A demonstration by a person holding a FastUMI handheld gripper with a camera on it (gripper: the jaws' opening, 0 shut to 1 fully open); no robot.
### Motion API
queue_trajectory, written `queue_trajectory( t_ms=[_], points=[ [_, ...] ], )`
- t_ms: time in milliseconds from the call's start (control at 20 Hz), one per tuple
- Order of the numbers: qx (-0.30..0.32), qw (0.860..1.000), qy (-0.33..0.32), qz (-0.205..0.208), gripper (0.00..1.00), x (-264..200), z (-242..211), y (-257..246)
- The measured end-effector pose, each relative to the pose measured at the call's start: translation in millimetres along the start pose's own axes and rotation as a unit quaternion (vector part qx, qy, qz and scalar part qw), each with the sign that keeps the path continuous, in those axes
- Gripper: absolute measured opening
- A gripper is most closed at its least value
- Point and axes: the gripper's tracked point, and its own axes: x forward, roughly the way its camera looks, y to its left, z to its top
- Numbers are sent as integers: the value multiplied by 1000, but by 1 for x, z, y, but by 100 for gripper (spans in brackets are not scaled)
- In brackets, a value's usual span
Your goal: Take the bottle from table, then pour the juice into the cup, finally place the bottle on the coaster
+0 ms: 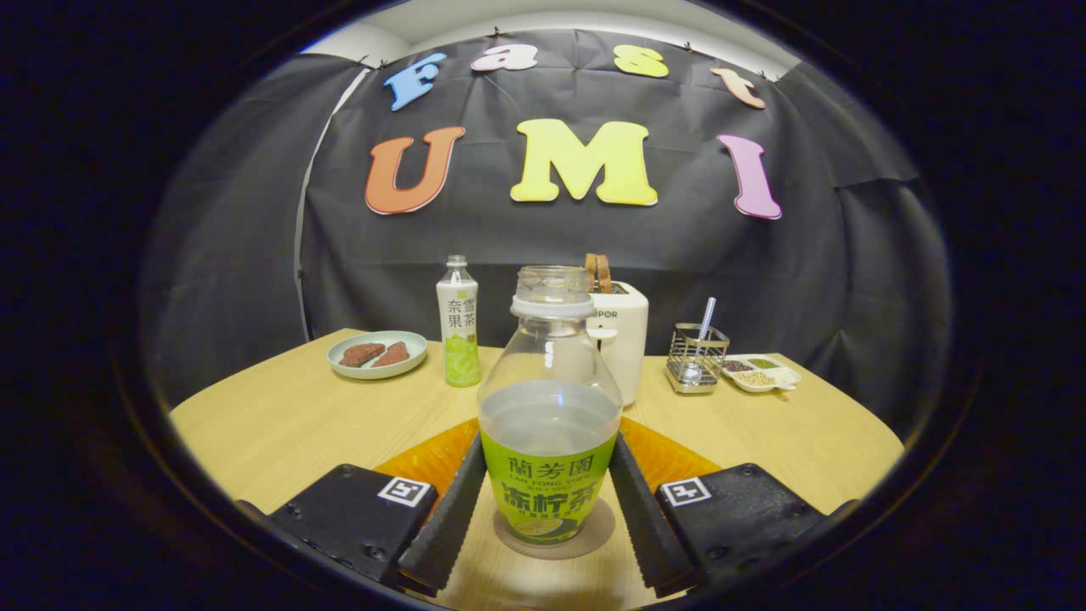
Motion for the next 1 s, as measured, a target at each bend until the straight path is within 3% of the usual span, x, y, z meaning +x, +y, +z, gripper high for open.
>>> queue_trajectory(
  t_ms=[250, 500, 1000],
  points=[
    [-11, 1000, -13, -7, 100, -17, 16, 1],
    [-5, 999, -30, -11, 100, -60, 39, 6],
    [51, 997, -30, -55, 100, -206, 78, 0]
  ],
)
